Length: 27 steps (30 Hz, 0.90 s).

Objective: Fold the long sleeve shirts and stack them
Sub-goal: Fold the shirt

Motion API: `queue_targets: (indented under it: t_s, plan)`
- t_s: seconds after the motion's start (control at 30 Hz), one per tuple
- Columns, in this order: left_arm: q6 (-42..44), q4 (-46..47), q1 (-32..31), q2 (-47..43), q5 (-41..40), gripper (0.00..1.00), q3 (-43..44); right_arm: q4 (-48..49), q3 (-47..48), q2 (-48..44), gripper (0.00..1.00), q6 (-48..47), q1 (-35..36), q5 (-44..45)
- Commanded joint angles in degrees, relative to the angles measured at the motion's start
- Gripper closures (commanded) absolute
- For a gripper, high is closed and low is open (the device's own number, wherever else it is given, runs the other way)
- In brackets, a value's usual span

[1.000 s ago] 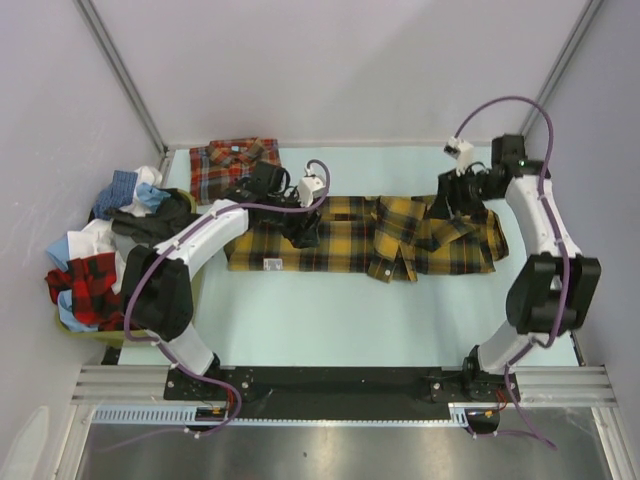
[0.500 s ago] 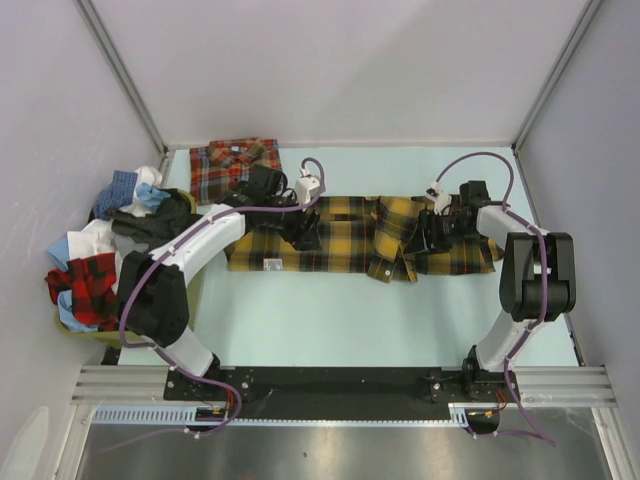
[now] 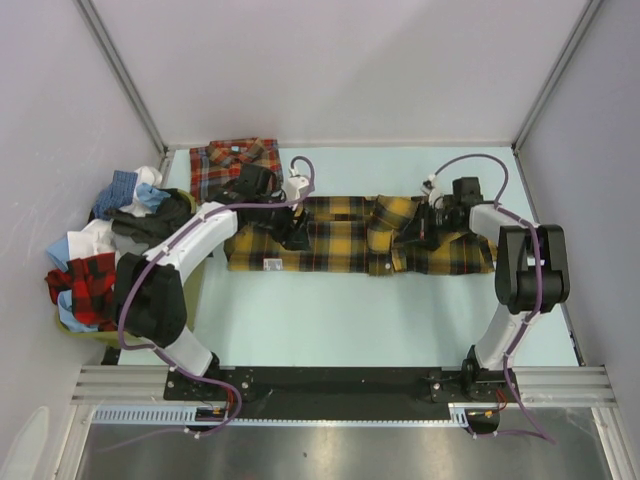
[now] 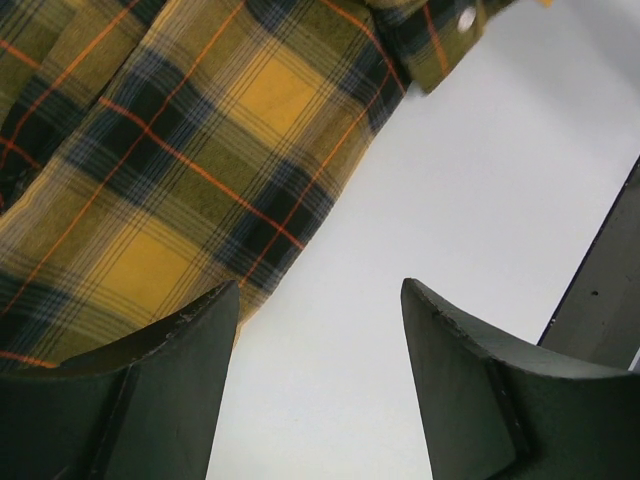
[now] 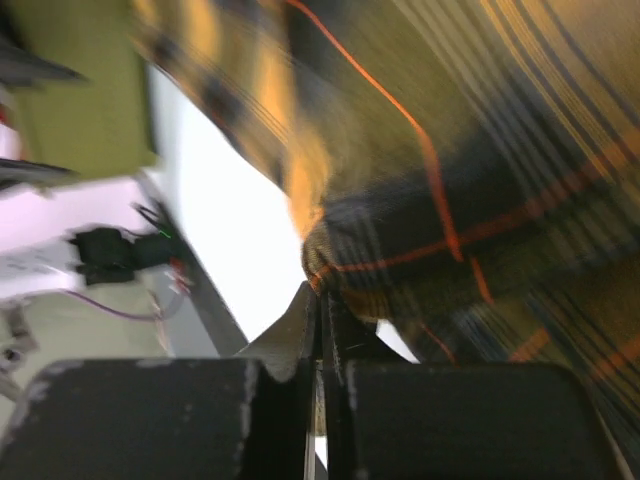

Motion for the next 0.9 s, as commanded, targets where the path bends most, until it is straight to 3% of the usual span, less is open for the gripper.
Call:
queue_targets:
  t_s: [0.0, 0.07, 0.13, 0.27, 0.53, 0.63, 0.87]
  plan:
    - [1.54, -2.19, 2.42, -2.01, 1.94, 0.29, 3.22, 16.61, 5.46, -4.85, 1.00, 18.26, -0.99, -8.99]
    - [1.54, -2.81, 2.95, -2.09, 2.29, 0.29, 3.75, 29.74, 6.25, -6.70, 1.00, 28.78, -0.90, -9.18]
    - [1.81, -3.33, 3.13, -2.44, 2.55, 0.28, 4.54, 36.74, 9.58, -6.27, 1.00, 33.92, -0.99, -8.48]
    - [1.55, -3.42, 3.74, -2.27, 1.42, 0.27, 6.82, 50.01, 20.64, 1.52, 1.00, 42.54, -1.17, -4.80]
    - [-2.14, -3.60, 5.85, 2.99, 0.88, 0.21, 18.42, 51.63, 54.54, 21.05, 1.00, 42.38, -1.08, -0.13]
    - [-2.85, -3.69, 6.20, 4.58, 0.80, 0.19, 21.06, 51.81, 62.12, 25.98, 1.00, 41.68, -0.47, -0.03]
    - [-3.03, -3.69, 6.47, 5.38, 0.27, 0.18, 21.07, 48.22, 69.27, 31.96, 1.00, 38.61, -0.64, -6.01]
